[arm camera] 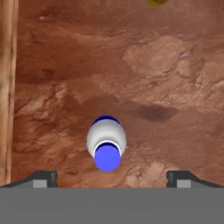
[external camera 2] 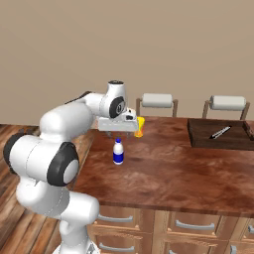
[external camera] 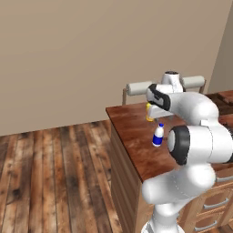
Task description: Place the drinks on the dining counter in a tight cluster.
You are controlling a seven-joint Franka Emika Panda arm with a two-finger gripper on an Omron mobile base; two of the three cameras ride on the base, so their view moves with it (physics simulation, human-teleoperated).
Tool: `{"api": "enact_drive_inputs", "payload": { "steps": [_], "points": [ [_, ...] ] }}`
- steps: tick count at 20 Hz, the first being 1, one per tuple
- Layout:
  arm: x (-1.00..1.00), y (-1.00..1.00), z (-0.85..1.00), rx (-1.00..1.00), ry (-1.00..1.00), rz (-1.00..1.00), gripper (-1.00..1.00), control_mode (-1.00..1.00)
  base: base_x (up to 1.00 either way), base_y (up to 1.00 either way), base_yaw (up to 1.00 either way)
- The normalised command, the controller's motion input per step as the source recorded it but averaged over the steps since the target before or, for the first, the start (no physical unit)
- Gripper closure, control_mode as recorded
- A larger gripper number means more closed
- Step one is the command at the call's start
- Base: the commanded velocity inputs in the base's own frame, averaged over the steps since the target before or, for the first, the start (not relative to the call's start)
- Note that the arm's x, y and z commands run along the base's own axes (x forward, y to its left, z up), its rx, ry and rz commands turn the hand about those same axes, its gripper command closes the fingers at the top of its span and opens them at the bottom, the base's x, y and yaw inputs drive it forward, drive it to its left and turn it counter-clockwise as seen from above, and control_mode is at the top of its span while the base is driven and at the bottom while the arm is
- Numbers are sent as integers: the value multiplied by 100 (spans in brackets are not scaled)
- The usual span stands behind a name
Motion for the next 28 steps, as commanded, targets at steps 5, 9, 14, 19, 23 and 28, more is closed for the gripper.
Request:
{"api": "enact_drive_inputs", "payload": {
  "steps": [5, 9, 14, 19, 23, 28],
  "points": [
    [-86, 0, 51, 2, -19, 0, -100, -100, 0, 0, 0],
    [-100, 1, 45, 0, -27, 0, -100, -100, 0, 0, 0],
    [-100, 18, 10, 0, -41, 0, -100, -100, 0, 0, 0],
    [-100, 28, 10, 0, -27, 0, -100, -100, 0, 0, 0],
    [-82, 25, 31, -1, -2, 0, -100, -100, 0, 0, 0],
    [-40, 10, 44, -5, 16, 0, -100, -100, 0, 0, 0]
  ]
}}
